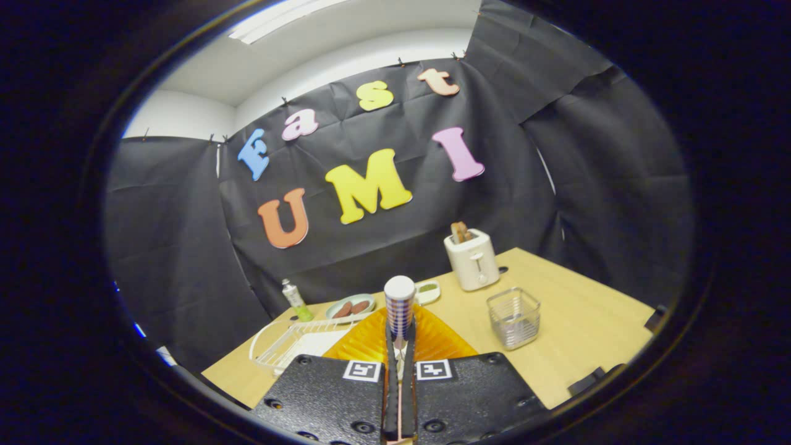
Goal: Take the plate from the dish rack, then take the spoon from the basket and place it into the plate.
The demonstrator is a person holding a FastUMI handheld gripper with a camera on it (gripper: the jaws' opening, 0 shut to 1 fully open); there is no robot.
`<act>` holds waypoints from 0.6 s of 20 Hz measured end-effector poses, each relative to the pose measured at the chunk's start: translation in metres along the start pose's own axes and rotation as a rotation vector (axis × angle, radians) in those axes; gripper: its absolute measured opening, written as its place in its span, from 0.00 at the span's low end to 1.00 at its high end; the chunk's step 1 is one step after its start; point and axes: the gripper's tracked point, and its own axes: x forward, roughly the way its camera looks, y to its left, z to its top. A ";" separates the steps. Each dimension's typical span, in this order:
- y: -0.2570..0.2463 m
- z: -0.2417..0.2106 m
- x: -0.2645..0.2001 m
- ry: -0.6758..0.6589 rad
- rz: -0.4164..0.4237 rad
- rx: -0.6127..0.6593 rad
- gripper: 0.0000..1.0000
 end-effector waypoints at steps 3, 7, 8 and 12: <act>0.017 -0.041 0.009 0.081 0.052 -0.019 0.07; 0.034 -0.076 0.017 0.162 0.090 -0.011 0.07; 0.036 -0.084 0.019 0.183 0.094 -0.018 0.07; 0.039 -0.099 0.026 0.235 0.094 -0.022 0.09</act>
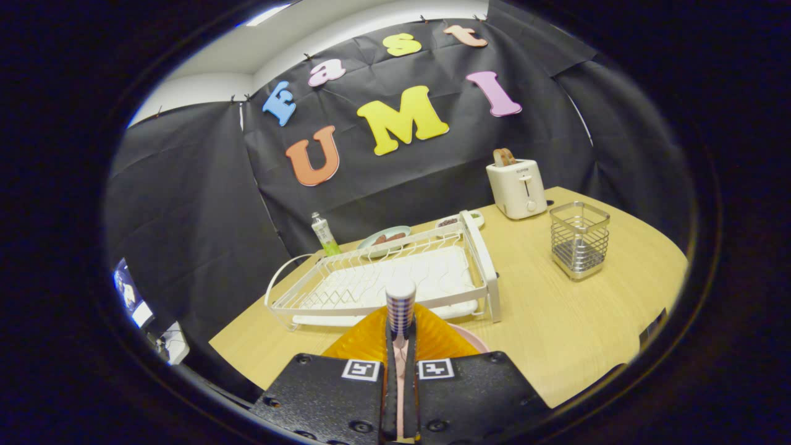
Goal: Take the plate from the dish rack, then take the spoon from the basket and place it into the plate.
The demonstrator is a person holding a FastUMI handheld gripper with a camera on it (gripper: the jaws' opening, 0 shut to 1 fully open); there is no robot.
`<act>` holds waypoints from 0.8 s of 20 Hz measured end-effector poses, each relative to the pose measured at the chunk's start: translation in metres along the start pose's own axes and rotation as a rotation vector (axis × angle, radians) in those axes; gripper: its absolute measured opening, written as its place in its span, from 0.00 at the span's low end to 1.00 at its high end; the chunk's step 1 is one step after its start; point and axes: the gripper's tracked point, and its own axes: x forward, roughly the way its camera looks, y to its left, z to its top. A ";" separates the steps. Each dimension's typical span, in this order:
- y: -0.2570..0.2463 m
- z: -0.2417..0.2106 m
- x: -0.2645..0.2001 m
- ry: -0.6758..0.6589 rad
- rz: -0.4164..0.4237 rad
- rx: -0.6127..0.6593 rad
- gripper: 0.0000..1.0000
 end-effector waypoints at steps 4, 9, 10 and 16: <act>-0.003 0.002 0.001 0.017 -0.013 0.008 0.17; -0.022 0.025 -0.001 -0.024 -0.073 0.014 0.63; -0.025 0.031 -0.002 -0.034 -0.085 0.011 0.68; -0.029 0.072 -0.016 -0.140 -0.128 -0.050 0.87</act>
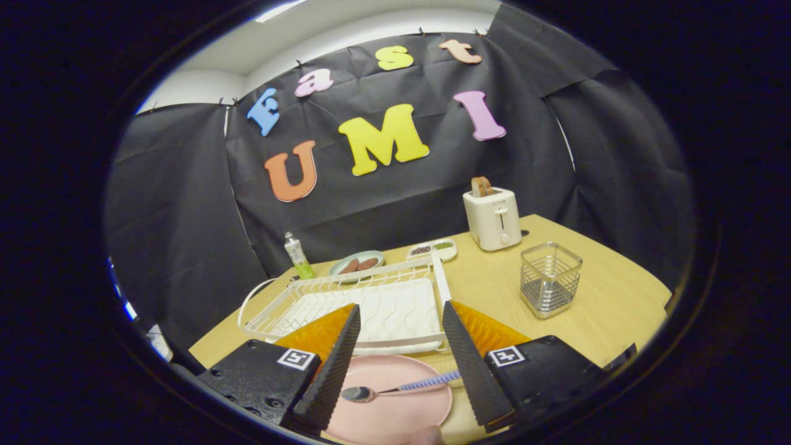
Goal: Take the plate from the dish rack, then take the spoon from the basket and place it into the plate.
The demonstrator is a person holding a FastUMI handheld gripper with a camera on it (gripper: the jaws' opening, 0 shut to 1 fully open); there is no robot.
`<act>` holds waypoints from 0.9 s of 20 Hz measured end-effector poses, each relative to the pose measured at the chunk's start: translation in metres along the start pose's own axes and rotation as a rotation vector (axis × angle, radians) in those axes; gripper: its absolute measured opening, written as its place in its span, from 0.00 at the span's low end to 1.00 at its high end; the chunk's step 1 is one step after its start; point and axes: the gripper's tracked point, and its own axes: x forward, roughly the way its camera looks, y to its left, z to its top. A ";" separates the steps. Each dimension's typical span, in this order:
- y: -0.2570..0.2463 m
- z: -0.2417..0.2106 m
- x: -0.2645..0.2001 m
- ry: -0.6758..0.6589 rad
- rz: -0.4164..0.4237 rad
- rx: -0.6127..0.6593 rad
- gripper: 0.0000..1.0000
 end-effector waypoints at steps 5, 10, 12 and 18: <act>-0.002 0.027 -0.018 -0.102 -0.043 -0.083 0.97; -0.004 0.050 -0.039 -0.203 -0.078 -0.159 0.97; -0.002 0.055 -0.045 -0.219 -0.075 -0.178 0.97; -0.002 0.061 -0.055 -0.244 -0.063 -0.206 1.00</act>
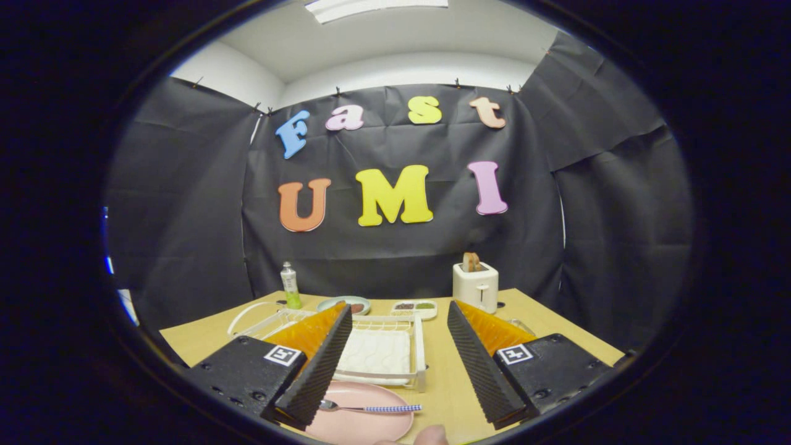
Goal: Take the plate from the dish rack, then take the spoon from the basket and place it into the plate.
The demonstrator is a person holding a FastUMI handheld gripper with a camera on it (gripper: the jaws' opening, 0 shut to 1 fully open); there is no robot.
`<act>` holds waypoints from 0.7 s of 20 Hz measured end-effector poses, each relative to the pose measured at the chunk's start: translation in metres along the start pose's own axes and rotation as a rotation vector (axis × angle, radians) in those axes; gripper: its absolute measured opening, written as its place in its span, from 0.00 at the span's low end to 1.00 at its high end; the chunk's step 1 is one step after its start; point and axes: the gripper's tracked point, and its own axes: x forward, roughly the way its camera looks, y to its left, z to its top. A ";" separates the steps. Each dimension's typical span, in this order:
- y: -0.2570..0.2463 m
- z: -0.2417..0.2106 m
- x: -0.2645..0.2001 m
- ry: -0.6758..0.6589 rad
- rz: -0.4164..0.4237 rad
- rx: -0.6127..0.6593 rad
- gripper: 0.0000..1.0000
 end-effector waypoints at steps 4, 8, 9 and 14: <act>0.000 -0.001 0.000 -0.015 -0.009 -0.005 0.99; -0.002 0.003 0.006 -0.027 -0.022 -0.022 1.00; 0.000 0.005 0.007 -0.035 -0.026 -0.027 1.00; 0.001 0.004 0.010 -0.051 -0.041 -0.031 1.00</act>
